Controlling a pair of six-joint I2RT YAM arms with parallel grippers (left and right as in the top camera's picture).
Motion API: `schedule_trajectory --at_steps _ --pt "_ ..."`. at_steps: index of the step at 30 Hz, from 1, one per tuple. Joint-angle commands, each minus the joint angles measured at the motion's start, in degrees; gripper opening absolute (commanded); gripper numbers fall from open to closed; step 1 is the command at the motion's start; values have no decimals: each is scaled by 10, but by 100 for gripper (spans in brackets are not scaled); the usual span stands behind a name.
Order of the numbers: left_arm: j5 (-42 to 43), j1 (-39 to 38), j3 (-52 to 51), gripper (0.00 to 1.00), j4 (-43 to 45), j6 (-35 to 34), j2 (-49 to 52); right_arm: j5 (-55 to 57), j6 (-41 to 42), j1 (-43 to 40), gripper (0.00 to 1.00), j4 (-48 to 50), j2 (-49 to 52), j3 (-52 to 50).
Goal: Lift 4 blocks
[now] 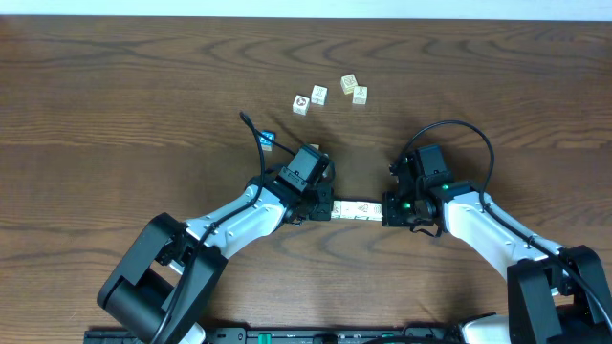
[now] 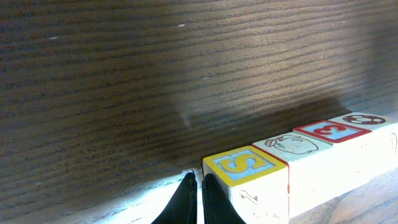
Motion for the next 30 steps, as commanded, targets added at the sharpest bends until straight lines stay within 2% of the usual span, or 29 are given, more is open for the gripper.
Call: schedule_trajectory --at_steps 1,5,30 --pt "57 -10 -2 7 12 -7 4 -91 19 16 1 10 5 0" --pt "57 -10 -2 7 12 -7 4 -95 40 16 1 11 5 0" --pt "63 -10 -2 7 12 -7 4 -104 40 17 1 12 5 0"
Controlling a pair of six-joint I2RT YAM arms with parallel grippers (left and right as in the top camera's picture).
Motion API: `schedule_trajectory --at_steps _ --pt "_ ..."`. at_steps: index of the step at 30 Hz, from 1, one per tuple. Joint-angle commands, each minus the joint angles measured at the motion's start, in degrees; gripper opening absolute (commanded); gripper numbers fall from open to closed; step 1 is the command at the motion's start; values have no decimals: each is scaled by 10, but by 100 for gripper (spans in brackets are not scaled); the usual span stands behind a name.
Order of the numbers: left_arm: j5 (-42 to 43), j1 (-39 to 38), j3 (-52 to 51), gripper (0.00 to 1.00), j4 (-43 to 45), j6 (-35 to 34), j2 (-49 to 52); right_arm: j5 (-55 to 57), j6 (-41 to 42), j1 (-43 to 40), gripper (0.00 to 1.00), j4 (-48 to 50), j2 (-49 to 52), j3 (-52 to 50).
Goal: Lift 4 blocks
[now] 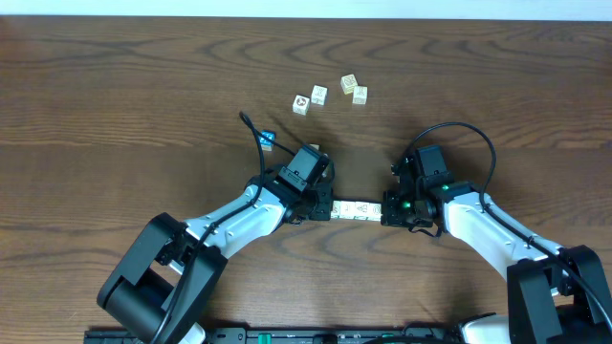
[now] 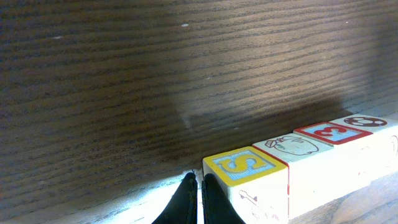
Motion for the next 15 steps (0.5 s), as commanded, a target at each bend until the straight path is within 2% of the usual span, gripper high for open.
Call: schedule_trajectory --at_steps 1,15 --pt "68 -10 -2 7 14 -7 4 -97 6 17 1 10 5 2" --pt "72 -10 -2 7 14 -7 -2 -111 10 17 1 10 -18 3"
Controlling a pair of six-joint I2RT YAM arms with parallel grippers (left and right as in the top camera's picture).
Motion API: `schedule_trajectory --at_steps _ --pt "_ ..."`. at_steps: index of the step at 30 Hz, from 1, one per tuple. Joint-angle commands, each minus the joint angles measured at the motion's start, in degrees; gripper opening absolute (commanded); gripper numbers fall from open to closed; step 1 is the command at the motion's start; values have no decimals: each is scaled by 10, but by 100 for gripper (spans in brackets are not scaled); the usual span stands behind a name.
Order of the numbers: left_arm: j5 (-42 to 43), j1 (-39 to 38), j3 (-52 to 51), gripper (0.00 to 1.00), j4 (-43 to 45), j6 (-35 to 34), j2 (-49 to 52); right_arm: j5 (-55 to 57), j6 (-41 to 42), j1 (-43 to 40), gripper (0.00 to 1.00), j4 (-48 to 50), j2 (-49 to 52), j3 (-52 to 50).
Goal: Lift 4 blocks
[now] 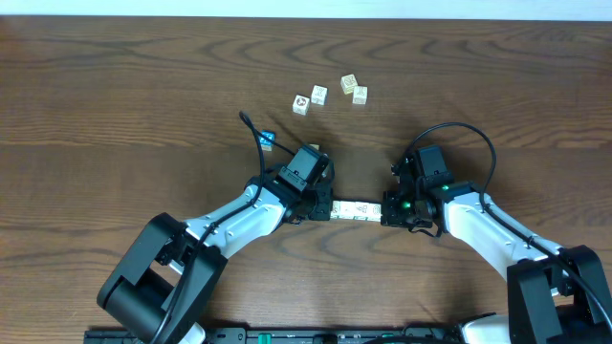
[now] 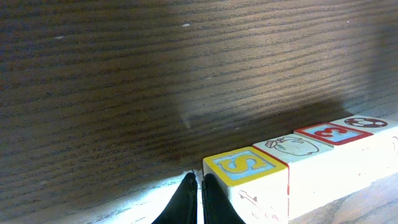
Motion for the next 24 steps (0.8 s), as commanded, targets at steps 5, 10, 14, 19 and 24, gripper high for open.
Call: schedule_trajectory --at_steps 5,10,14,19,24 --pt "72 -11 -2 8 14 -7 -5 -108 12 17 1 10 -31 3" --pt "72 -11 -2 7 15 -7 -5 -108 11 17 1 8 -49 3" --pt "72 -11 -2 7 16 -7 -6 -107 11 17 1 7 -51 3" --pt "72 -11 -1 7 16 -7 -15 -101 11 17 1 5 -51 3" --pt "71 -11 -1 7 16 -2 -39 -101 11 17 1 5 -51 3"
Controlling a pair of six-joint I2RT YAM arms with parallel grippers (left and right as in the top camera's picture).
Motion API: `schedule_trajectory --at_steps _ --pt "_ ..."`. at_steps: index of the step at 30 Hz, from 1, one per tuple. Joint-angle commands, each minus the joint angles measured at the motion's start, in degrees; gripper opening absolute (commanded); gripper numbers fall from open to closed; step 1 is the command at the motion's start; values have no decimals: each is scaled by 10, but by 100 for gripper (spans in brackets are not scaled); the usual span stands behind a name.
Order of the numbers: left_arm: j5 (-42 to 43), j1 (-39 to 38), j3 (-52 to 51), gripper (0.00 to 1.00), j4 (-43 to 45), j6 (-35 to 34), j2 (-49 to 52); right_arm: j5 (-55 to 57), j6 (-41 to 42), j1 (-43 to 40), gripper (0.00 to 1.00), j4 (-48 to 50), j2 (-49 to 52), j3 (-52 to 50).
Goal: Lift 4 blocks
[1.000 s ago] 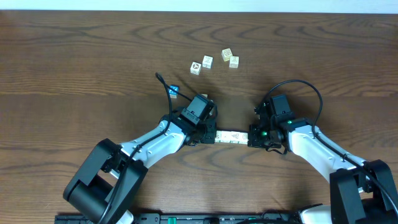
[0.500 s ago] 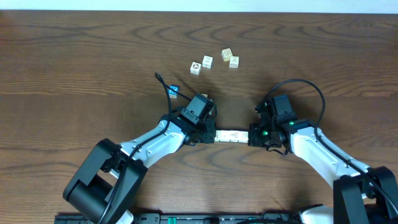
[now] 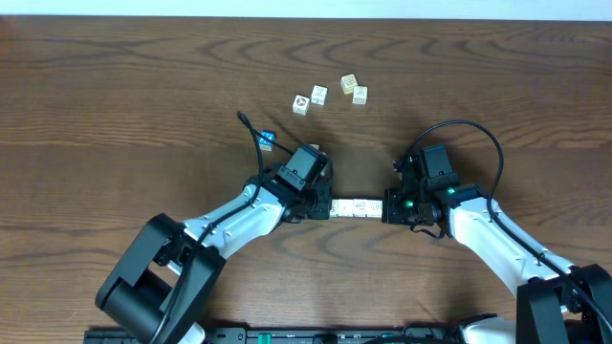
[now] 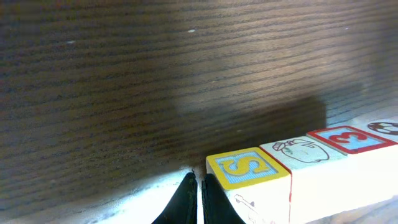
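A row of several wooden blocks (image 3: 357, 207) lies end to end between my two grippers. In the left wrist view its near end is a yellow block with a blue S (image 4: 245, 169), followed by a drawn-face block (image 4: 301, 151), a red 3 block (image 4: 348, 138) and a ball block (image 4: 384, 127). My left gripper (image 4: 199, 186) is shut, its closed fingertips pressed sideways against the S block's end; overhead it sits at the row's left end (image 3: 325, 204). My right gripper (image 3: 390, 207) meets the row's right end, its jaws hidden under the wrist.
Several loose pale blocks lie at the back: one (image 3: 301, 103), another (image 3: 318, 94), a third (image 3: 349, 83) and one more (image 3: 360, 95). A small blue thing (image 3: 268, 140) lies beside the left arm's cable. The dark wooden table (image 3: 115, 115) stretches to both sides.
The row stays clamped between the grippers. In the left wrist view the table grain and the row's shadow have shifted a little. Overhead, the right arm and its cable sit slightly further right.
At every earlier moment the left gripper was shut against the S block and the right gripper was at the far end of the row. The row kept its place between them throughout, with only small shifts in view by now.
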Motion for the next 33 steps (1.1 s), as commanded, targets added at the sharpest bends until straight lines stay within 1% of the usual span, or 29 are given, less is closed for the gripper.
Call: schedule_trajectory --at_steps 1,19,33 --pt "73 -14 1 7 16 0 -35 -97 5 17 1 10 -11 4" --pt "73 -14 1 7 16 0 -38 -98 6 17 1 5 -13 4" --pt "73 -14 1 7 16 -1 -38 -106 34 17 1 4 -13 5"
